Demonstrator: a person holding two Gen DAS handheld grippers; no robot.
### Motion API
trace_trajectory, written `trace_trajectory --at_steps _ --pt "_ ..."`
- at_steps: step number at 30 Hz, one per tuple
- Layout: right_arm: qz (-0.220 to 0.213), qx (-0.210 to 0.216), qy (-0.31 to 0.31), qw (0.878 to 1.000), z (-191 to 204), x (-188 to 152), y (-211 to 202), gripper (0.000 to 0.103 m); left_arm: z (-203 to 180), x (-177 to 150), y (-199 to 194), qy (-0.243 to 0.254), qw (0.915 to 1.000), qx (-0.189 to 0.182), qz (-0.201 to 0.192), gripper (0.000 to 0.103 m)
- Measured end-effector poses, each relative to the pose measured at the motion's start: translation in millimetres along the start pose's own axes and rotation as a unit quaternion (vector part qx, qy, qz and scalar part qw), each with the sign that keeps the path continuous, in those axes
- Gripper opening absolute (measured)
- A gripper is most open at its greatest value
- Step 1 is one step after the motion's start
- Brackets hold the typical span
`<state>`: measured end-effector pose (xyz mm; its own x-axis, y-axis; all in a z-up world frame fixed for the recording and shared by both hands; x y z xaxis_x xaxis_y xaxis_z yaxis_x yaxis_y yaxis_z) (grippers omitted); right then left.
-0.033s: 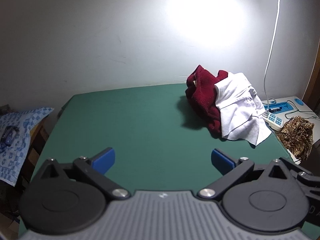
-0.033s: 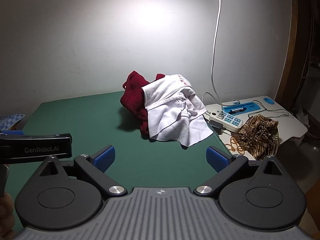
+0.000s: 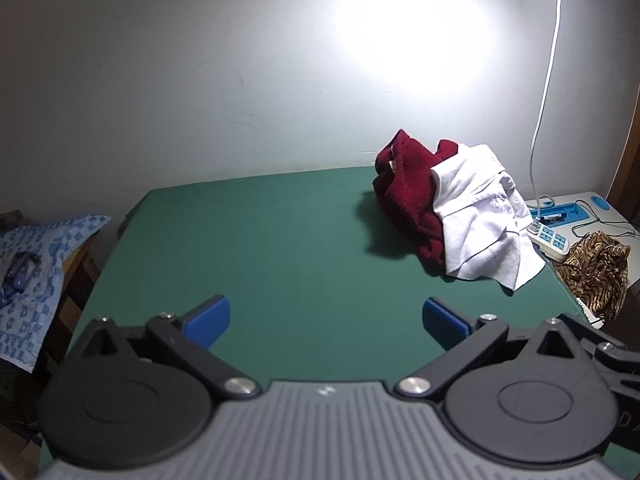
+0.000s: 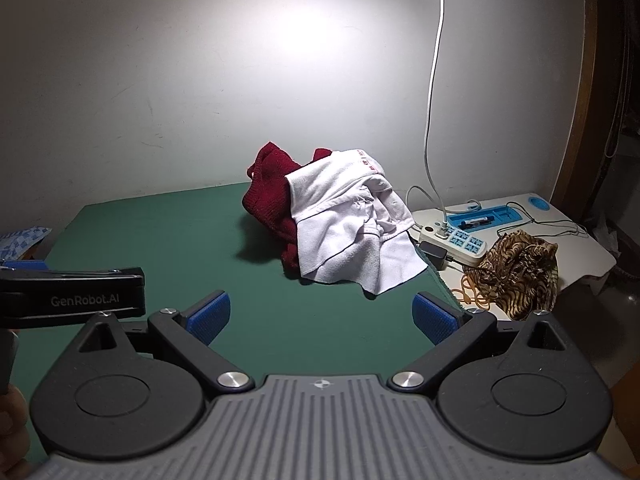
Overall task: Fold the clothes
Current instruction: 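Move both grippers toward the white T-shirt on the red towel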
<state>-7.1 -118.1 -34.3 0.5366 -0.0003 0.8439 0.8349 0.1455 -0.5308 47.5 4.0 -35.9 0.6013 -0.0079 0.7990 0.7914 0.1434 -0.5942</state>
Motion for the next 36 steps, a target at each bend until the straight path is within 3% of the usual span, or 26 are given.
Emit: trace_trajectory --at_steps 7,15,36 --pt "0.007 -0.002 -0.006 1.0 3 -1 -3 0.1 22 -1 -1 -0.011 0.9999 -0.012 0.005 0.103" --pt "0.004 0.002 0.002 1.0 4 -2 -6 0.1 5 -1 -5 0.02 0.9995 0.022 0.006 0.103" --pt "-0.025 -0.027 0.029 0.999 -7 13 -8 0.099 -8 -3 -4 0.031 0.9993 0.022 0.005 0.103"
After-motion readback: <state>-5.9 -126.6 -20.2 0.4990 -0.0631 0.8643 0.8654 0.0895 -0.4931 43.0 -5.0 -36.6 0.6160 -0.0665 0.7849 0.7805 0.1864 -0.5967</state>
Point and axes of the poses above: each gripper's, at about its wrist camera, not at the fingertips, and y roughly the way its jaws point, z to its left, x to its top, the point moved 6 cm from there along y, roughly the way its jaws point, and after that the axes turned 8 degrees about x, right-handed, at the moved point
